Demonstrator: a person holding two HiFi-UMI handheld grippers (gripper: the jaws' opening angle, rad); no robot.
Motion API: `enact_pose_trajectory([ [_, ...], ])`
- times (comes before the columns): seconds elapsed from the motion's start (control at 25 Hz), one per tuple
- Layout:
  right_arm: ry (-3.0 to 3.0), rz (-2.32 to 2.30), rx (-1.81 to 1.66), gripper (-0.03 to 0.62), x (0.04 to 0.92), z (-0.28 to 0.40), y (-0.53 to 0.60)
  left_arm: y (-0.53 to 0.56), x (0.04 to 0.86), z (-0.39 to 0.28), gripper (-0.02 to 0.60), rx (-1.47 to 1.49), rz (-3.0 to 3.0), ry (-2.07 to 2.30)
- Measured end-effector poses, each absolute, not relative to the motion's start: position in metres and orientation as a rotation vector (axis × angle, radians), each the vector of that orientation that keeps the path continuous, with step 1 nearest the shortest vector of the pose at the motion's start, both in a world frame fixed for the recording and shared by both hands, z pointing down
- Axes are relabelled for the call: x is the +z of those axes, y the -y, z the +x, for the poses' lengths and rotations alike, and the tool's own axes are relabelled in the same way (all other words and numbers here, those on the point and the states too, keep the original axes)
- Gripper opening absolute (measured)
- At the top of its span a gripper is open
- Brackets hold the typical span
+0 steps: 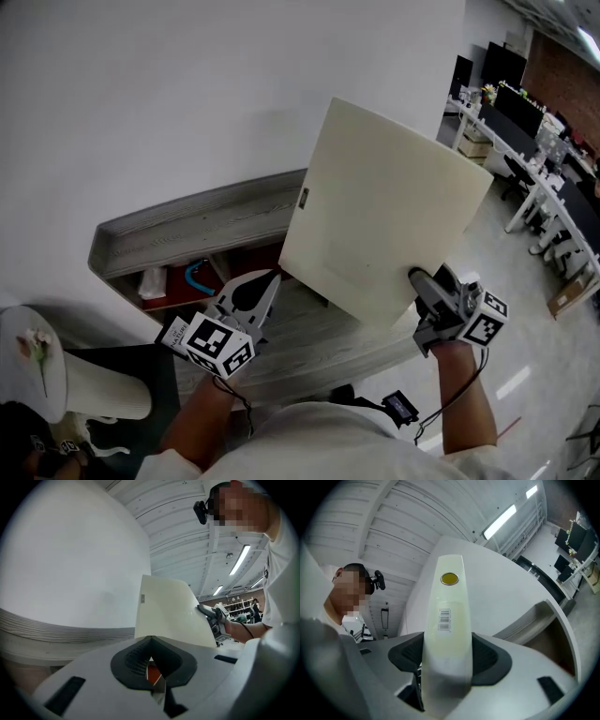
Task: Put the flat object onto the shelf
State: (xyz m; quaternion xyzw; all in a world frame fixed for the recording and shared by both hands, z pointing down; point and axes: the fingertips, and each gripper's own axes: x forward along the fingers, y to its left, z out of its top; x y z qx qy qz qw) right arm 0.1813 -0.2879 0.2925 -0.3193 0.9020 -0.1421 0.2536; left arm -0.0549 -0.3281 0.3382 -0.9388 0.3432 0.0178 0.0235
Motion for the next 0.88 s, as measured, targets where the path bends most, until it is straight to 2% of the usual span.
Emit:
enact_pose_trajectory([
  [0.48, -2.664, -0.616, -0.199, 0.29, 0.229, 0.208, 0.383, 0.376, 0.316, -0.017, 0.012, 0.02, -2.752, -1.207],
  [0.88, -2.791, -0.406, -0.115, 0.29, 0.218, 0.209, 0.446, 0.403, 0.315, 0.001, 0.012, 0.035, -2.693, -1.338],
])
